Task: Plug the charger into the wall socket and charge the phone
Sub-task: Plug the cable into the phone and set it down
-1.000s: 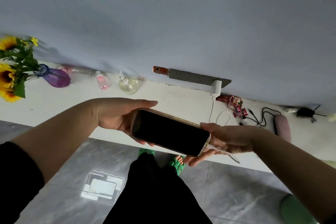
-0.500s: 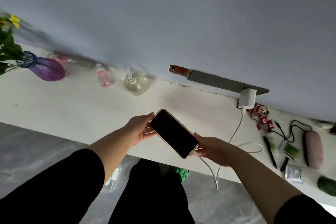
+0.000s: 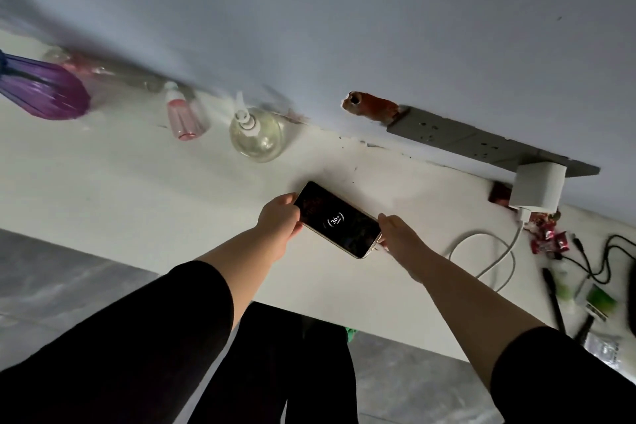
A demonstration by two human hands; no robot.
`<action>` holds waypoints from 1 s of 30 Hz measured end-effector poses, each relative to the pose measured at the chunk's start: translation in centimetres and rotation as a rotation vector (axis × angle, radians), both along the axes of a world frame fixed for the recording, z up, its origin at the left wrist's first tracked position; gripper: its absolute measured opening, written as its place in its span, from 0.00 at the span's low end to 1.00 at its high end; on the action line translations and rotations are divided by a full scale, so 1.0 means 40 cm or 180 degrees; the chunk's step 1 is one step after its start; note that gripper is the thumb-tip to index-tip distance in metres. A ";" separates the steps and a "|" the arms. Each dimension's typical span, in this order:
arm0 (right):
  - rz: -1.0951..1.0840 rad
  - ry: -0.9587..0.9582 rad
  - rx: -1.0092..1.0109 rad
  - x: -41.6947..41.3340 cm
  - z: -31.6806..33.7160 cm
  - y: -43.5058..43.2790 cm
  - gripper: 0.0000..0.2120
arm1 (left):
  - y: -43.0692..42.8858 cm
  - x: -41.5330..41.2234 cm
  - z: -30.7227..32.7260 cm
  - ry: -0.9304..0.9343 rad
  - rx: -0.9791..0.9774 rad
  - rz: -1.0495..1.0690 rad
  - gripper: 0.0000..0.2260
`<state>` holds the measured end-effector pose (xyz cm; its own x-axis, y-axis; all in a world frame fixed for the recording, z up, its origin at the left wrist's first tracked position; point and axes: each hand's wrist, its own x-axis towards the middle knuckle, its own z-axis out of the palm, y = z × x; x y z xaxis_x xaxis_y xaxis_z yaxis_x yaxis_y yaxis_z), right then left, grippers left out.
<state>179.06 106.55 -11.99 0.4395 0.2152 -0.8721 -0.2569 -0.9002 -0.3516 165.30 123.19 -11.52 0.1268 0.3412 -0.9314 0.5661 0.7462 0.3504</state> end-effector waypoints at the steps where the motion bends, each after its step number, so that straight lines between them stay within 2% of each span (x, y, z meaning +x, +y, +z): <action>1: -0.0048 -0.0042 -0.0009 -0.002 -0.007 0.003 0.18 | -0.004 0.000 -0.004 -0.0005 0.0046 0.0055 0.26; 7: -0.0149 -0.0295 -0.0125 -0.013 -0.022 0.014 0.19 | -0.024 0.002 -0.007 0.0128 0.0344 0.0132 0.25; 14: -0.0195 -0.0561 -0.0197 -0.015 -0.024 0.011 0.20 | -0.027 -0.006 -0.005 0.0203 0.0409 0.0197 0.27; 21: -0.0405 -0.0523 -0.0091 -0.018 -0.032 0.009 0.19 | -0.028 -0.012 -0.007 0.0271 0.0444 0.0108 0.28; 26: -0.0629 -0.0489 -0.0115 -0.011 -0.020 0.008 0.20 | -0.021 -0.020 0.009 0.0260 0.0459 -0.0261 0.26; 30: -0.0427 -0.0550 -0.0126 -0.009 0.021 -0.003 0.18 | -0.005 -0.029 0.058 0.0337 0.0801 -0.1363 0.24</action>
